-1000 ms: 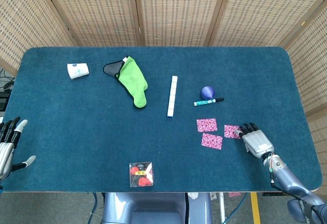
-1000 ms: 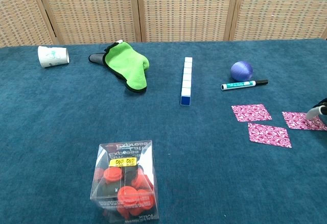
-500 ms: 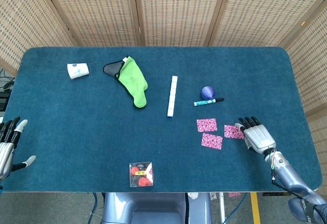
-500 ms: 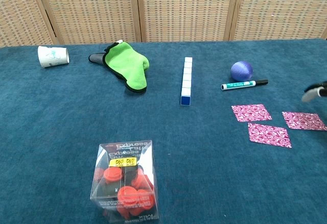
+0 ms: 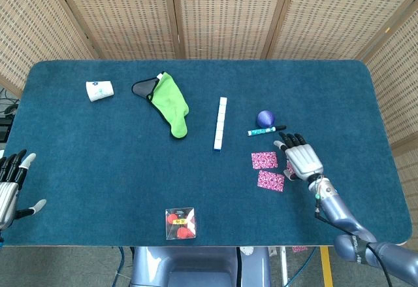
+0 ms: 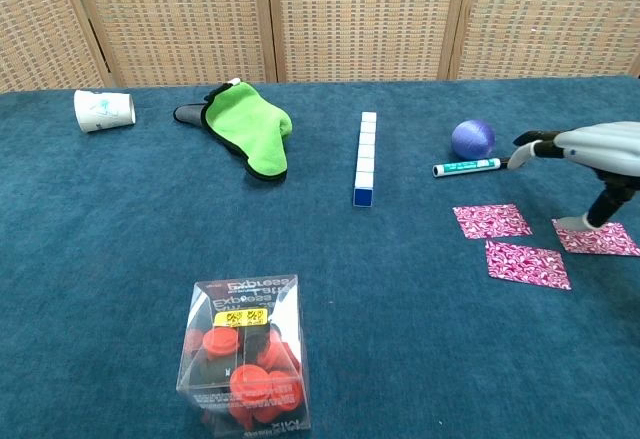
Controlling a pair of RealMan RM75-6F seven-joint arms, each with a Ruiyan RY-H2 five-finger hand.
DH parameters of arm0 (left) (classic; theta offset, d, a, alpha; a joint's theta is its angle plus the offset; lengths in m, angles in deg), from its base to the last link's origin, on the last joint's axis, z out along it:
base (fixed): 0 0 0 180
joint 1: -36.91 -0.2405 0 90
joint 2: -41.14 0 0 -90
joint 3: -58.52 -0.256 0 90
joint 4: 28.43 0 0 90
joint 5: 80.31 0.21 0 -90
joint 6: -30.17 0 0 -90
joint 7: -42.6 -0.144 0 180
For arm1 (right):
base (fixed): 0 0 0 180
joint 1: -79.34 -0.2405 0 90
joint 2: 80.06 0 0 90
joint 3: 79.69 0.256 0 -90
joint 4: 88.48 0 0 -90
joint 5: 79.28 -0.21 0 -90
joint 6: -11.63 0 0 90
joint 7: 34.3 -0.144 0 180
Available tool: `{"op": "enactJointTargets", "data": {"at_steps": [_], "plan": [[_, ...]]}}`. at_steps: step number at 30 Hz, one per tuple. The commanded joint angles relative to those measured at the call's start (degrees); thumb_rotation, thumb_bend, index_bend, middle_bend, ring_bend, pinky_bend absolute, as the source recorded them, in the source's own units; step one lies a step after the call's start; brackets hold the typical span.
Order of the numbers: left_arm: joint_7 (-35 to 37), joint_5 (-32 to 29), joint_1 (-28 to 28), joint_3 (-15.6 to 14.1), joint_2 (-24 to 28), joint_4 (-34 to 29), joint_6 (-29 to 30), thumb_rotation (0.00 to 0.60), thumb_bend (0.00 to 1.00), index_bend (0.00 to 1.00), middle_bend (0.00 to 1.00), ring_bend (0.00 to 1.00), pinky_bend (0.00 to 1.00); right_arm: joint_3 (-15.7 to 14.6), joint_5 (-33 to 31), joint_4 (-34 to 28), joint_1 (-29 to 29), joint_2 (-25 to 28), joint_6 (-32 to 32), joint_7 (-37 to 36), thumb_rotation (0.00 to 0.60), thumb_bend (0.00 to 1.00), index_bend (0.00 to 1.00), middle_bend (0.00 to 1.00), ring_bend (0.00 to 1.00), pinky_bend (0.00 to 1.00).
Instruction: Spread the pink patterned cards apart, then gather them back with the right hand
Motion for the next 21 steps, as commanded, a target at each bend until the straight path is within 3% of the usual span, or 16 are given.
{"op": "enactJointTargets", "data": {"at_steps": [1,21], "plan": [[0.1,0.0,0.0,0.0,0.1,0.0,-0.1,0.6,0.0,0.0,0.0,0.0,0.0,0.9,-3.0,2.0,-1.5,-2.7,1.5,2.7,0.6,0.34,0.21,0.0,0.0,0.06],[0.2,-0.2,0.1,-0.1,0.2,-0.2,-0.3,0.6,0.0,0.0,0.0,0.0,0.0,1.6,-8.4,5.0,-3.9,-7.7,2.3,6.7,0.6,0.34,0.27,0.0,0.0,0.06]]}}
